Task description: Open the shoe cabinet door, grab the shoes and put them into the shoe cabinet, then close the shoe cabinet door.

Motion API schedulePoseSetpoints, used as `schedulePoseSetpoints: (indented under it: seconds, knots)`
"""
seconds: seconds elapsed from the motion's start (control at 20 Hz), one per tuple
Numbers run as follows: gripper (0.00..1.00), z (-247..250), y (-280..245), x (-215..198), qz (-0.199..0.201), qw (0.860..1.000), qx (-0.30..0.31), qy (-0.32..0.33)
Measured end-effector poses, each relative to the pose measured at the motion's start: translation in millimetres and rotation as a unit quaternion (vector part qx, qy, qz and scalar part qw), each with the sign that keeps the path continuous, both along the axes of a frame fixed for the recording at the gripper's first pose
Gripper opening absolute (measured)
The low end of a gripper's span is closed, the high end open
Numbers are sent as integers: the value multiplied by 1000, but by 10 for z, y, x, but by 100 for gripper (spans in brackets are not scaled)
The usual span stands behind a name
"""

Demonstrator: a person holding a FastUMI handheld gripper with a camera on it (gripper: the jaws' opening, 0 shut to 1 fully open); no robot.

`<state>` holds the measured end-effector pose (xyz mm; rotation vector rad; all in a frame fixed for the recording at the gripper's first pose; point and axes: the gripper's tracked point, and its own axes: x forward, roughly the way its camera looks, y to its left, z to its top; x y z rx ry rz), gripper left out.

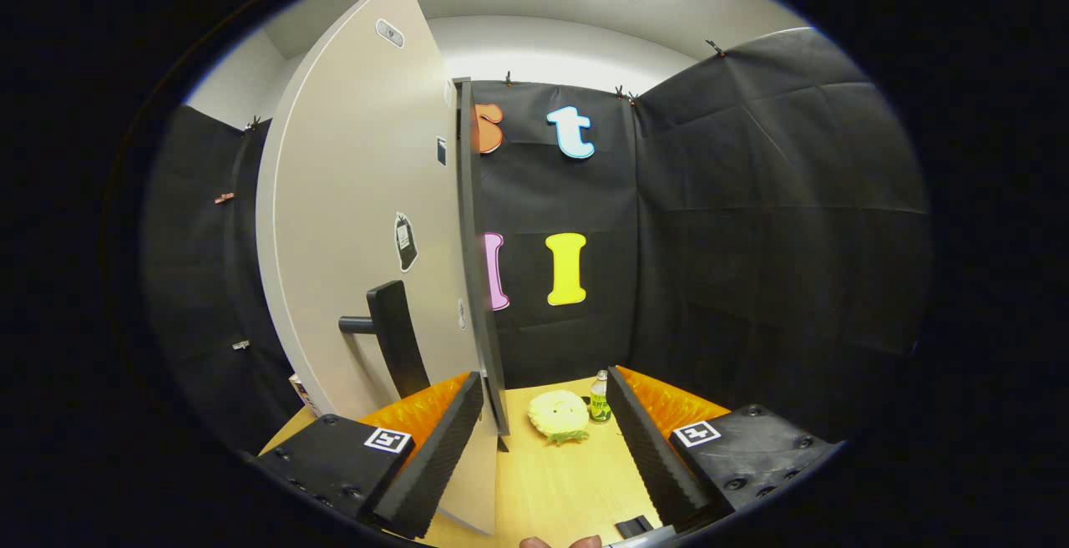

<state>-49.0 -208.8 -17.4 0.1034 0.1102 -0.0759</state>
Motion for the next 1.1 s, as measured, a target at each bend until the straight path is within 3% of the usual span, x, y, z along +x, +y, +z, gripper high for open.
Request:
schedulePoseSetpoints:
  seconds: [0.35, 0.95, 1.1]
  knots:
    - [98, -30, 769, 24, 33, 999, 15, 5]
    - [98, 30, 1903, 413, 101, 995, 25, -10]
    - [98, 133, 1915, 477, 88, 996, 21, -23]
